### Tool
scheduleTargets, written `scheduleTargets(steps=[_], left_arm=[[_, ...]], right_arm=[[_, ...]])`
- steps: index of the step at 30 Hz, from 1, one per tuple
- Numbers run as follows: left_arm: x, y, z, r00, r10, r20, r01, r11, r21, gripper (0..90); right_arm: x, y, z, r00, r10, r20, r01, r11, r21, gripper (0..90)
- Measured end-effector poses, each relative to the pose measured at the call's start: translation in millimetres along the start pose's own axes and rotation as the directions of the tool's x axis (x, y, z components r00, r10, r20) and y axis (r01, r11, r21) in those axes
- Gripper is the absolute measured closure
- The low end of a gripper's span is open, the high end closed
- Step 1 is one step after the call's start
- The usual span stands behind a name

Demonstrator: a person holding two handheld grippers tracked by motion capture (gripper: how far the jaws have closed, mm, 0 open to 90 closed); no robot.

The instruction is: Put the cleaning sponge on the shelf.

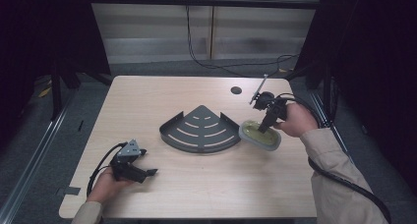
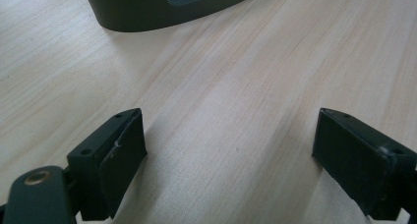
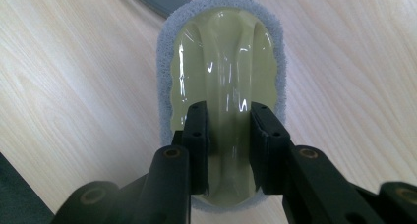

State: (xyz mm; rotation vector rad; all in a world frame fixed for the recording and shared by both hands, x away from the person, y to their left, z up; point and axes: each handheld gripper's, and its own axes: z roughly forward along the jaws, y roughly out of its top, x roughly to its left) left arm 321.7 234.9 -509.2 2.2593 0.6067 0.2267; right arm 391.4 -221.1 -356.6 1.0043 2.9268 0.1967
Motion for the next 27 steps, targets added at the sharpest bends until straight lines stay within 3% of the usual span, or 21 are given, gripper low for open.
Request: scheduleTargets(steps=[27], left_arm=[[-0.1,0.0,-0.1,1.0000,-0.003,0.004,0.003,1.0000,0.002,12.0]], right_arm=[[2.5,31.9,-9.5,0.9998,0.017,0.013,-0.017,1.000,-0.008,71.5]])
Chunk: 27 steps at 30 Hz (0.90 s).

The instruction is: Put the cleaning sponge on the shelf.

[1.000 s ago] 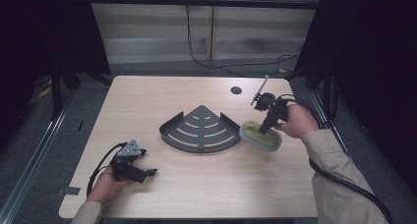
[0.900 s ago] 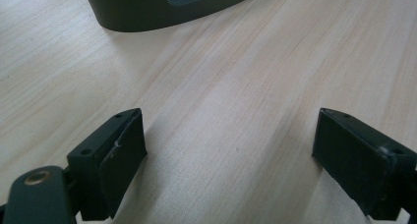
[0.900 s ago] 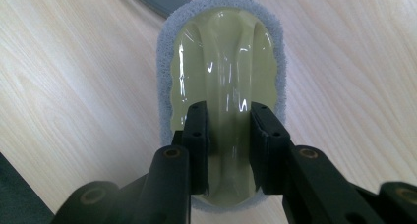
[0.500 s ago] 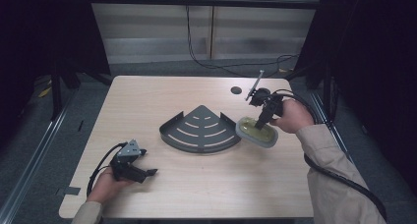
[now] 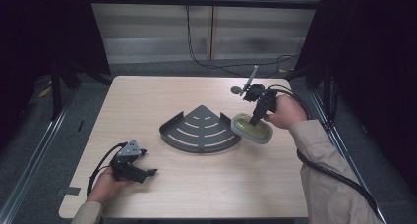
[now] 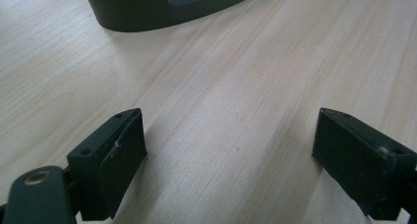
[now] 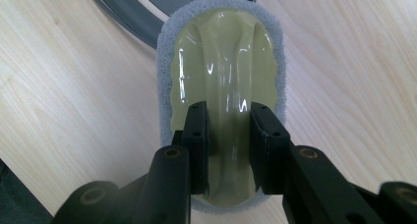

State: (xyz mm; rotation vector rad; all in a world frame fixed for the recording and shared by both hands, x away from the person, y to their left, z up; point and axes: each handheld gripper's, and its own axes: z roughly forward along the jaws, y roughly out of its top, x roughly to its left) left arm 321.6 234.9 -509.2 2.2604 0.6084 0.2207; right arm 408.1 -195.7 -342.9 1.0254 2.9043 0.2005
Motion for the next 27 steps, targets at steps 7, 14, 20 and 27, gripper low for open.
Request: scheduleTargets(steps=[7,14,20,27], left_arm=[[0.1,0.0,-0.1,1.0000,0.002,-0.002,-0.002,1.0000,0.000,12.0],[0.1,0.0,-0.1,1.0000,0.002,-0.002,-0.002,1.0000,0.000,12.1],[0.1,0.0,-0.1,1.0000,0.002,-0.002,-0.002,1.0000,0.001,12.1],[0.0,0.0,0.0,1.0000,0.000,0.000,0.000,1.0000,0.000,12.0]], right_arm=[[0.8,7.4,0.1,1.0000,0.000,-0.001,0.000,1.000,-0.005,71.5],[3.1,14.1,1.2,1.0000,0.004,-0.003,-0.004,1.000,-0.009,71.5],[4.9,20.4,2.8,1.0000,0.005,0.000,-0.005,1.000,-0.013,71.5],[4.3,26.4,7.9,0.9999,0.011,-0.005,-0.011,1.000,-0.006,71.5]])
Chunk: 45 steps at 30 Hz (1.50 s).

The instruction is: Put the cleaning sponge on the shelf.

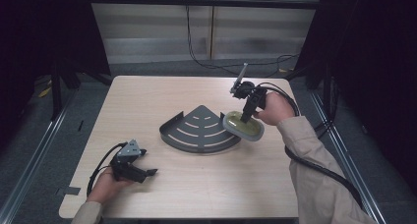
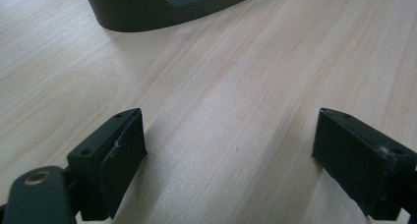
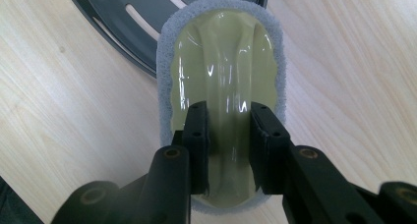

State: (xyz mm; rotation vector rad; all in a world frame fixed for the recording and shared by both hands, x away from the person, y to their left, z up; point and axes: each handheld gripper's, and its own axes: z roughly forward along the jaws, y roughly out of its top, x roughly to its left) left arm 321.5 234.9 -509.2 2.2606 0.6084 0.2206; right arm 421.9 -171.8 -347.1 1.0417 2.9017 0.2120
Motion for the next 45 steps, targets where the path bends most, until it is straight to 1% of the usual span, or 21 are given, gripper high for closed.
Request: scheduleTargets(steps=[4,5,6,8,9,11,15,17,20,23,30,32,34,37,40,41,45], left_arm=[[0.1,0.0,-0.1,1.0000,0.002,-0.002,-0.002,1.0000,0.000,12.0],[0.1,0.0,-0.1,1.0000,0.002,-0.002,-0.002,1.0000,0.000,12.0],[0.1,0.0,-0.1,1.0000,0.002,-0.002,-0.002,1.0000,0.000,12.0],[0.1,0.0,-0.1,1.0000,0.002,-0.002,-0.002,1.0000,0.000,12.1],[0.1,0.0,-0.1,1.0000,0.002,-0.002,-0.002,1.0000,0.000,12.0],[0.1,0.0,-0.1,1.0000,0.002,-0.002,-0.002,1.0000,0.000,12.0],[0.1,0.0,-0.1,1.0000,0.002,-0.002,-0.002,1.0000,0.000,12.0],[0.1,0.0,-0.1,1.0000,0.002,-0.002,-0.002,1.0000,0.000,12.0],[0.1,0.0,-0.1,1.0000,0.002,-0.002,-0.002,1.0000,0.000,12.0],[0.1,0.0,-0.1,1.0000,0.002,-0.002,-0.002,1.0000,0.000,12.0],[0.0,0.1,-0.2,1.0000,0.002,-0.006,-0.002,1.0000,0.003,12.0],[0.0,0.1,-0.2,1.0000,0.002,-0.006,-0.002,1.0000,0.002,12.0],[0.1,0.2,-0.2,1.0000,0.003,-0.004,-0.003,1.0000,0.003,12.0],[0.1,0.2,-0.2,1.0000,0.003,-0.004,-0.003,1.0000,0.003,12.0],[0.0,0.2,-0.2,1.0000,0.003,-0.004,-0.003,1.0000,0.003,12.0],[-0.1,0.1,-0.1,1.0000,0.000,0.000,0.000,1.0000,0.003,12.0],[0.1,0.2,-0.2,1.0000,0.003,-0.003,-0.003,1.0000,0.003,12.0]], right_arm=[[-1.2,2.6,1.9,1.0000,0.001,0.003,-0.001,1.000,0.004,71.5],[-1.1,3.2,2.7,1.0000,0.006,-0.002,-0.006,1.000,0.001,71.5],[-1.5,3.6,3.1,1.0000,0.005,0.005,-0.005,1.000,-0.004,71.5],[-2.5,4.7,3.4,1.0000,0.002,0.001,-0.002,1.000,-0.007,71.5],[-2.0,5.8,2.9,0.9999,0.013,0.006,-0.013,1.000,-0.004,71.5],[-3.3,7.0,3.2,1.0000,0.009,0.001,-0.009,1.000,-0.010,71.5],[-3.1,10.0,3.3,0.9998,0.021,0.001,-0.021,1.000,-0.012,71.5],[-2.4,12.3,4.4,0.9999,0.015,0.007,-0.015,1.000,-0.008,71.5],[-2.3,14.3,5.8,0.9999,0.012,0.003,-0.012,1.000,-0.014,71.5],[-1.3,16.0,6.2,0.9998,0.021,0.004,-0.021,1.000,-0.010,71.5],[-2.8,20.8,8.3,0.9998,0.016,0.008,-0.016,1.000,-0.018,71.5],[-2.5,22.9,9.2,0.9997,0.026,0.002,-0.026,1.000,-0.009,71.5],[-2.7,24.3,10.2,0.9998,0.019,0.008,-0.019,1.000,-0.020,71.5],[-1.9,27.2,11.5,0.9997,0.024,0.008,-0.024,0.999,-0.022,71.4],[-1.2,30.2,13.6,0.9998,0.020,0.003,-0.020,1.000,-0.016,71.4],[-1.2,31.2,14.0,0.9998,0.015,0.010,-0.014,1.000,-0.019,71.4],[0.0,35.4,16.4,0.9998,0.016,0.009,-0.016,1.000,-0.022,71.5]])
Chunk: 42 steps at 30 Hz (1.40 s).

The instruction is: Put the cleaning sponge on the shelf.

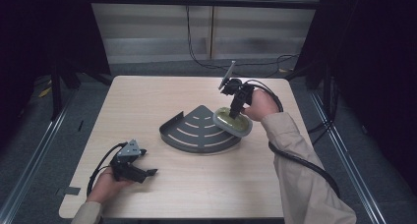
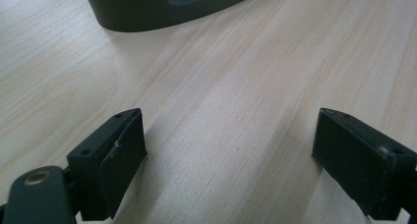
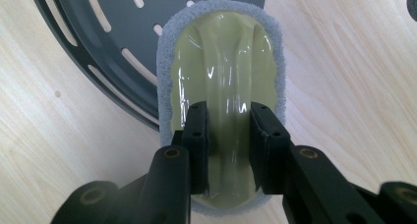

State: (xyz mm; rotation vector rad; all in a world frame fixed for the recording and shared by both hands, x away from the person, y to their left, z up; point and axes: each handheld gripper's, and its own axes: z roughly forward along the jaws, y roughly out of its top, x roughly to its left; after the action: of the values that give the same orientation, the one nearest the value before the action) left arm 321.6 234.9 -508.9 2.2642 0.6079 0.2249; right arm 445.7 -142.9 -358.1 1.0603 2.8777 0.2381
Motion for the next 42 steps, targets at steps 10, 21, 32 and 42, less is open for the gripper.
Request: scheduleTargets(steps=[10,21,32,42], left_arm=[[0.0,0.0,0.0,1.0000,-0.001,0.001,0.001,1.0000,0.000,12.0],[0.1,0.0,0.0,1.0000,0.000,0.002,0.000,1.0000,0.000,12.0],[0.0,-0.1,0.2,1.0000,-0.002,0.005,0.002,1.0000,0.000,12.0],[-0.1,0.0,0.1,1.0000,0.000,-0.001,0.000,1.0000,0.000,12.0]], right_arm=[[1.2,8.7,5.3,0.9999,0.012,-0.008,-0.012,1.000,0.011,71.4],[0.3,14.3,6.0,0.9999,0.015,-0.001,-0.015,1.000,0.008,71.5],[3.9,22.3,11.6,0.9997,0.025,-0.002,-0.025,1.000,0.011,71.4],[3.8,26.0,15.6,0.9998,0.022,0.000,-0.022,1.000,0.001,71.5]])
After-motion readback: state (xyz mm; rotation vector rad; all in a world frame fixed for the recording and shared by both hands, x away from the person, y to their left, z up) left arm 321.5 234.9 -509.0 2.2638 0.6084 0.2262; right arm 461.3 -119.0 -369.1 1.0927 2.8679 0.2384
